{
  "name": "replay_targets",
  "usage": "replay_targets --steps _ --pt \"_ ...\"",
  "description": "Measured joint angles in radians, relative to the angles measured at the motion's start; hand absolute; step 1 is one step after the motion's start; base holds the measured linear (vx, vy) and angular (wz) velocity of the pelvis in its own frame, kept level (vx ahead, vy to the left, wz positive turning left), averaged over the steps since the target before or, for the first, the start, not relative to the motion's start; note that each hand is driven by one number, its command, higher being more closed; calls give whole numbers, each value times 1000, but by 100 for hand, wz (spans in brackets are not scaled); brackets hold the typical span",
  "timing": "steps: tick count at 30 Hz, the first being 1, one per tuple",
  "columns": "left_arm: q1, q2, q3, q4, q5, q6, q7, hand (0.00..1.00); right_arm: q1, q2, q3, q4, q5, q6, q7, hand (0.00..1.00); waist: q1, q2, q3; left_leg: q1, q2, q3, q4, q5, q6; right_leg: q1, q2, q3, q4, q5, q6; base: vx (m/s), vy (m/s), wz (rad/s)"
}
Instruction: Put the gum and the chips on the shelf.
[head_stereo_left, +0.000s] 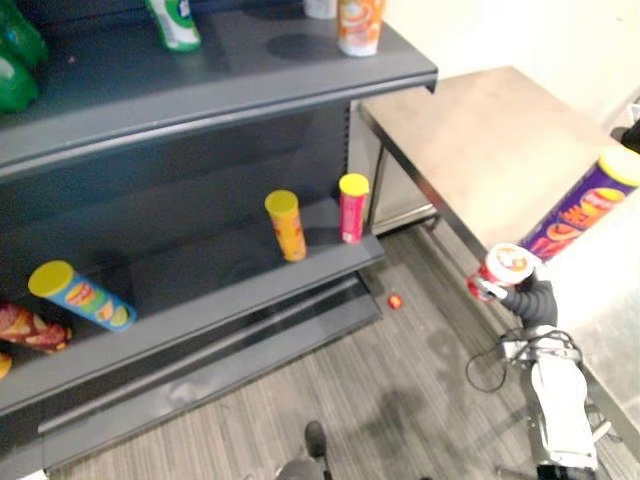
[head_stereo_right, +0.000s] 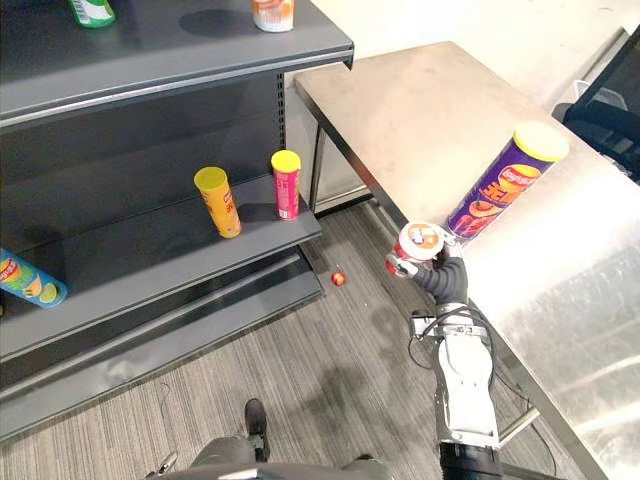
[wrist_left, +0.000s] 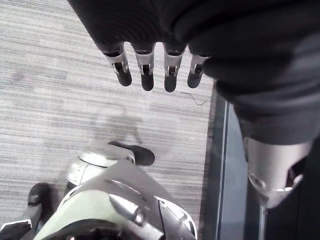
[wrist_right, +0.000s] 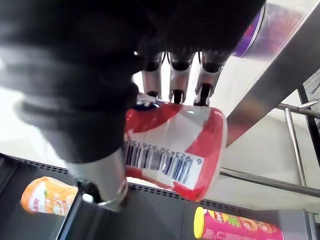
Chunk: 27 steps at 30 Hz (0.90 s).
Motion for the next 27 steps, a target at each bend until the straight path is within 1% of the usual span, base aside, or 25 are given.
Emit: replay_targets --steps 1,2,3,4,5,6,7,8,9,10,11,12,13,14,16,17,19,20,21,22,23,24,25,26,27 --pt "-2 1 -2 -15 -9 -1 0 0 -11 -1 7 6 0 0 -1 100 0 -6 2 -37 9 -18 79 -24 13 0 -6 -15 13 1 1 132 -55 38" --pt "-5 2 -2 -20 -12 -2 0 0 -19 -2 14 10 0 0 -2 100 0 -8 4 -59 13 -21 123 -39 19 3 -8 -19 20 2 2 166 -47 53" --pt "-5 3 -3 -38 -14 -3 1 0 -46 -2 27 35 1 0 -4 100 1 -9 15 -86 28 -17 198 -64 37 16 -12 -21 37 7 8 145 -3 46" --pt "-5 9 -11 -43 -15 -6 3 0 -70 -2 48 60 1 2 -6 100 12 -6 21 -93 42 -12 242 -83 43 25 -15 -17 61 18 9 110 20 39" --pt "-5 11 -18 -46 -16 -7 3 0 -76 -2 58 65 0 2 -4 100 21 -3 23 -92 47 -12 255 -92 43 29 -14 -16 70 28 12 69 48 23" --pt "-3 15 -39 -54 -36 -7 4 0 -80 -2 77 66 0 2 -2 100 37 1 23 -90 51 -13 261 -105 34 33 -12 -9 78 45 7 60 70 21" --pt "-3 15 -51 -55 -45 -8 3 0 -84 -2 89 65 0 2 2 100 53 7 23 -89 44 -22 255 -127 35 36 -13 -1 88 55 10 69 101 25" --pt "-3 15 -55 -55 -50 -8 4 0 -83 -1 94 65 0 3 2 100 54 4 24 -86 37 -31 245 -132 36 29 -25 22 108 55 10 61 107 46" --pt "3 12 -76 -52 -51 -8 7 0 -77 -4 94 65 0 4 2 100 47 14 30 -70 16 -74 221 -139 47 -12 -55 132 216 77 -47 54 133 67" --pt "5 12 -107 -49 -52 -8 14 0 -61 -3 89 64 0 3 2 100 33 44 41 -53 20 -116 216 -140 53 -88 -27 335 315 52 -104 51 125 112" --pt "-3 22 -131 -40 -52 -11 26 0 -37 -2 90 59 0 3 4 100 13 62 41 -48 24 -172 208 -140 56 -127 75 550 301 -72 -52 36 96 95" --pt "-5 26 -133 -38 -52 -13 28 0 -31 -2 91 57 0 4 4 100 8 61 41 -44 22 -182 203 -137 56 -136 96 593 295 -87 -44 79 76 112" --pt "-6 46 -135 -30 -52 -21 35 0 -5 1 95 42 0 4 8 100 -8 55 42 -22 -3 -219 171 -120 56 -158 152 730 256 -117 -12 85 50 105" --pt "-8 57 -134 -24 -52 -24 37 0 26 1 95 9 0 4 14 100 -18 32 41 2 -37 -250 148 -108 50 -170 168 799 217 -122 -4 109 51 123" --pt "-16 66 -135 -11 -51 -25 39 0 63 2 96 -29 0 2 22 100 -37 14 32 12 -74 -309 144 -106 50 -185 180 814 178 -121 -3 129 -17 122" --pt "-19 66 -134 -6 -51 -26 39 0 72 2 99 -38 0 2 23 100 -38 9 27 16 -86 -330 145 -108 48 -192 180 806 155 -120 -2 168 -48 114" --pt "-22 64 -134 -3 -51 -26 38 0 75 3 114 -43 0 2 24 100 -31 -3 16 15 -99 -366 144 -114 40 -200 179 784 83 -105 13 175 -88 63" --pt "-22 62 -128 4 -52 -25 37 0 75 12 118 -43 0 2 25 100 -24 -14 9 14 -104 -382 148 -117 35 -195 180 775 22 -77 21 202 -139 40" --pt "-20 62 -116 7 -52 -22 37 0 75 33 117 -42 0 2 25 100 -20 -26 2 12 -107 -391 150 -117 32 -176 178 758 -25 -40 17 239 -196 34" --pt "-20 54 -111 7 -53 -23 37 0 74 40 117 -42 0 3 25 100 -17 -30 -4 11 -100 -400 153 -120 22 -153 186 747 -59 -41 19 154 -190 29" --pt "-22 38 -109 7 -53 -23 33 0 75 39 114 -42 2 2 27 100 -20 -17 -6 2 -89 -410 147 -123 9 -140 197 727 -87 -41 19 125 -191 21" --pt "-22 29 -109 7 -53 -23 32 0 76 37 111 -42 2 2 29 100 -22 -12 -13 -5 -82 -415 142 -123 1 -140 203 718 -99 -41 19 97 -183 24" --pt "-25 16 -108 10 -53 -23 31 0 77 37 104 -42 4 3 33 100 -28 -4 -14 -6 -71 -425 121 -127 -17 -130 211 698 -125 -41 18 89 -181 18" --pt "-29 13 -106 19 -53 -22 30 0 81 36 102 -41 9 3 35 100 -29 -1 -17 -3 -65 -424 107 -124 -22 -125 214 691 -139 -41 18 95 -179 30" --pt "-43 12 -93 43 -52 -21 29 0 92 36 91 -41 12 3 40 100 -38 8 -21 2 -43 -400 79 -108 -32 -116 221 667 -152 -41 18 83 -169 48"
